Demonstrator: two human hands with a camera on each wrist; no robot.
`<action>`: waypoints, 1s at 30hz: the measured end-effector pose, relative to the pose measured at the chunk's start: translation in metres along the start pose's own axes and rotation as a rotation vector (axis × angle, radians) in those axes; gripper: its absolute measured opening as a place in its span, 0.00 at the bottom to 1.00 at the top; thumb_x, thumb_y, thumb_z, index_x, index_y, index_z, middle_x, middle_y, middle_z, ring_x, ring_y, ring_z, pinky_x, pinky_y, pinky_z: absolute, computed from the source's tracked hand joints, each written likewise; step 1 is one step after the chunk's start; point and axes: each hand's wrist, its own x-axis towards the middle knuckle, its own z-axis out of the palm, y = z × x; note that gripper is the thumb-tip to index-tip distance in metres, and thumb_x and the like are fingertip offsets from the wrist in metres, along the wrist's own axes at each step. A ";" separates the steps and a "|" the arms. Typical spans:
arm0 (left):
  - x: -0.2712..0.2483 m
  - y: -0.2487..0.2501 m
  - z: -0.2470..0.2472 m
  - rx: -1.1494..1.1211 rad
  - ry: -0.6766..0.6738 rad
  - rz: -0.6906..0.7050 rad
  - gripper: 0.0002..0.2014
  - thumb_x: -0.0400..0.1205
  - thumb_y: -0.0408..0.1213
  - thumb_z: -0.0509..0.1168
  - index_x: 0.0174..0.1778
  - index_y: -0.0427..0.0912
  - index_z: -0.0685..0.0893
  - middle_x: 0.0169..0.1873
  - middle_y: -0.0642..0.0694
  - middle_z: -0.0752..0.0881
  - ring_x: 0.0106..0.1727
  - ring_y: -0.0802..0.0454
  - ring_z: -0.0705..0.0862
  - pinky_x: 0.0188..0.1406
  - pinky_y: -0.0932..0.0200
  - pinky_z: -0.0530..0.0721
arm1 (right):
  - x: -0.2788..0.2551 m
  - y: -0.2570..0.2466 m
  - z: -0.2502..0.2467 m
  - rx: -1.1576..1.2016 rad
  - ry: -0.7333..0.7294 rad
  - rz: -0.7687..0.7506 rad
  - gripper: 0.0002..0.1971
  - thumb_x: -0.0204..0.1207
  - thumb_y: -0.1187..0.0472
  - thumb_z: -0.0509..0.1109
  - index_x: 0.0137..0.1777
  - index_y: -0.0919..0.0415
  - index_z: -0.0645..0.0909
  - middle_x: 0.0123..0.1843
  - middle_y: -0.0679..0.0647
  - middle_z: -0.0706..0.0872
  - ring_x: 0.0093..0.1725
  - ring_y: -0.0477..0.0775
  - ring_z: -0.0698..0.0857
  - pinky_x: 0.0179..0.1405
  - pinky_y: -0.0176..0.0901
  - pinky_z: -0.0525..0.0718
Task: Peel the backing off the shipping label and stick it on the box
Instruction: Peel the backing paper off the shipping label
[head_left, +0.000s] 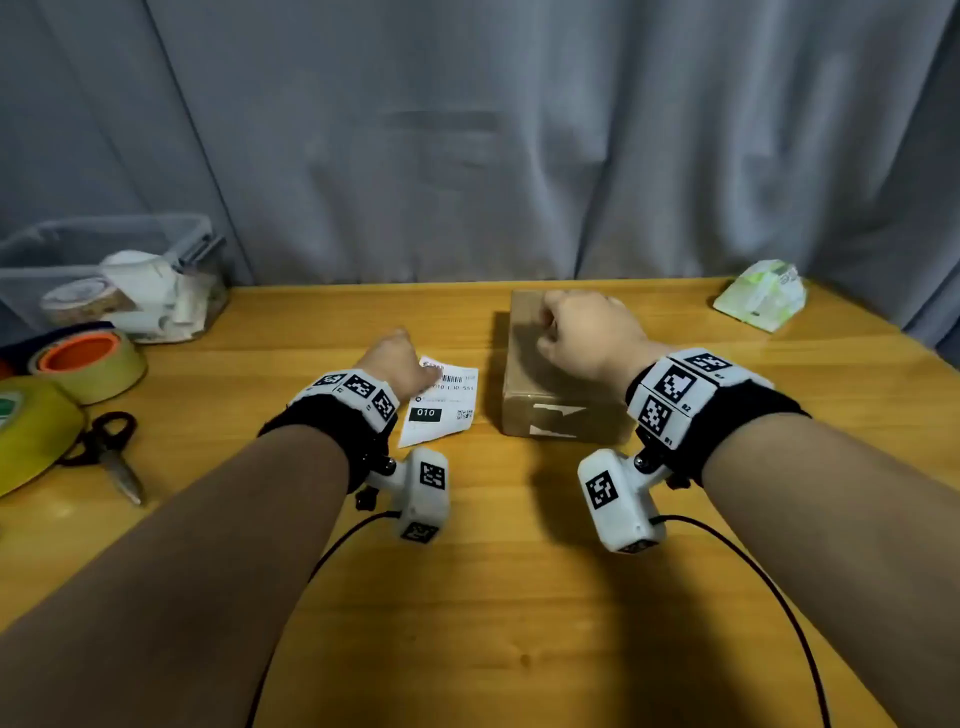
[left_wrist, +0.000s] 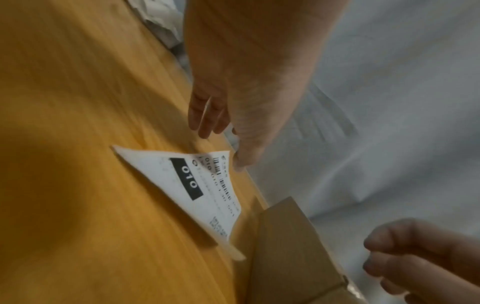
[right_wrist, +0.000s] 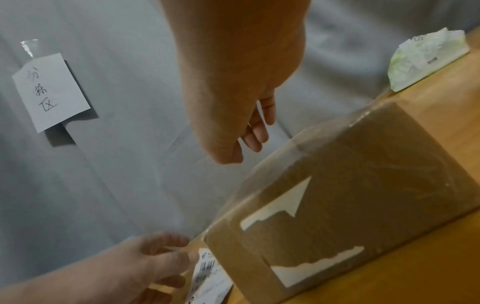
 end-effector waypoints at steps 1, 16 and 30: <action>-0.002 0.000 0.000 -0.024 -0.035 -0.029 0.35 0.79 0.45 0.67 0.77 0.32 0.61 0.71 0.35 0.76 0.68 0.40 0.77 0.64 0.52 0.77 | -0.001 0.001 0.001 0.021 -0.016 0.016 0.13 0.75 0.54 0.64 0.58 0.58 0.76 0.56 0.57 0.85 0.57 0.61 0.82 0.64 0.55 0.76; -0.020 0.018 -0.032 -0.488 0.332 0.153 0.02 0.80 0.30 0.62 0.45 0.39 0.79 0.40 0.43 0.82 0.43 0.48 0.79 0.45 0.61 0.76 | -0.010 -0.014 -0.005 0.229 0.105 0.002 0.14 0.77 0.53 0.63 0.58 0.58 0.77 0.56 0.57 0.84 0.55 0.60 0.83 0.57 0.52 0.82; -0.053 0.064 -0.045 -0.994 0.142 0.453 0.09 0.82 0.27 0.61 0.39 0.43 0.74 0.31 0.39 0.83 0.23 0.60 0.87 0.27 0.66 0.87 | -0.007 -0.020 -0.030 0.935 0.472 0.039 0.01 0.75 0.62 0.68 0.43 0.57 0.79 0.41 0.54 0.85 0.42 0.51 0.83 0.46 0.48 0.82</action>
